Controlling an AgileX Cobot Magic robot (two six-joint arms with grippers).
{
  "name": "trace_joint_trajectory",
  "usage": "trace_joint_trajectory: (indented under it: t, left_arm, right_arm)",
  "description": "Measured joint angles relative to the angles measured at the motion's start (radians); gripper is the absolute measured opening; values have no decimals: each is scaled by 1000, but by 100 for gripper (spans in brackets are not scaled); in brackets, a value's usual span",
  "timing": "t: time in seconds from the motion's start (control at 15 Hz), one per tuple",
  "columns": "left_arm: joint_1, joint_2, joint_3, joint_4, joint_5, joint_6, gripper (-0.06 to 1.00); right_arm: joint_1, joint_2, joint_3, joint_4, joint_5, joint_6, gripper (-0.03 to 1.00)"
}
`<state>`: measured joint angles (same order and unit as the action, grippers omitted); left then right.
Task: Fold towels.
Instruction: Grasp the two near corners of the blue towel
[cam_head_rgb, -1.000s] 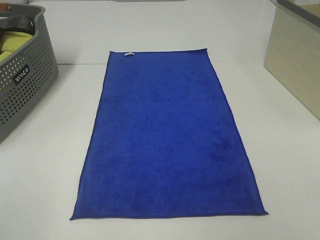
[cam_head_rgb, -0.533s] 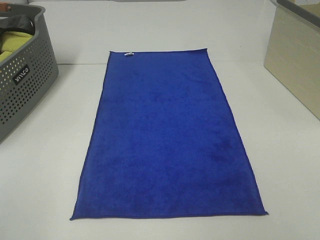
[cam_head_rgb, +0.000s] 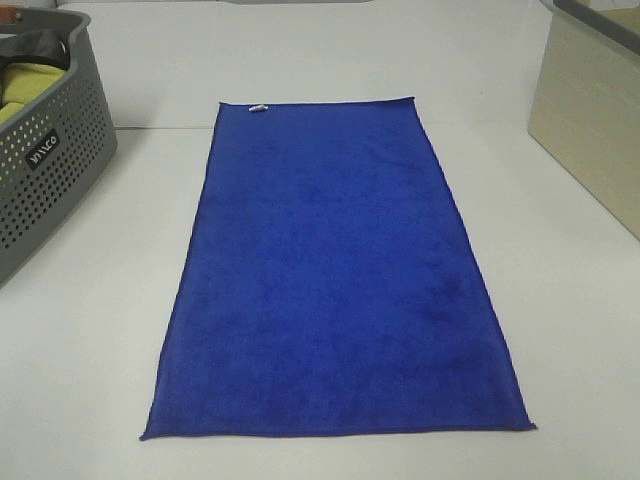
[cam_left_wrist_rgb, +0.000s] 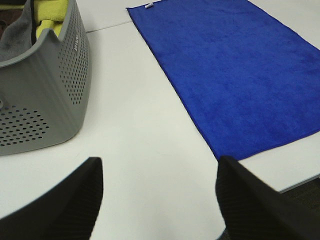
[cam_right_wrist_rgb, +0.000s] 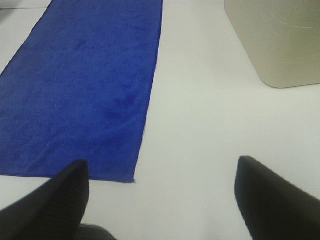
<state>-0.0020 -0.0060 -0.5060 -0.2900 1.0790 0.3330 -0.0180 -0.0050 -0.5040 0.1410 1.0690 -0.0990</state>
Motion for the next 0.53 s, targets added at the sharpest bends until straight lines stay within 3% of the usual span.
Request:
trace_joint_trajectory:
  t: [0.53]
  left_arm:
    - [0, 0, 0, -1, -1, -4, 63]
  right_arm:
    - [0, 0, 0, 0, 0, 0, 76]
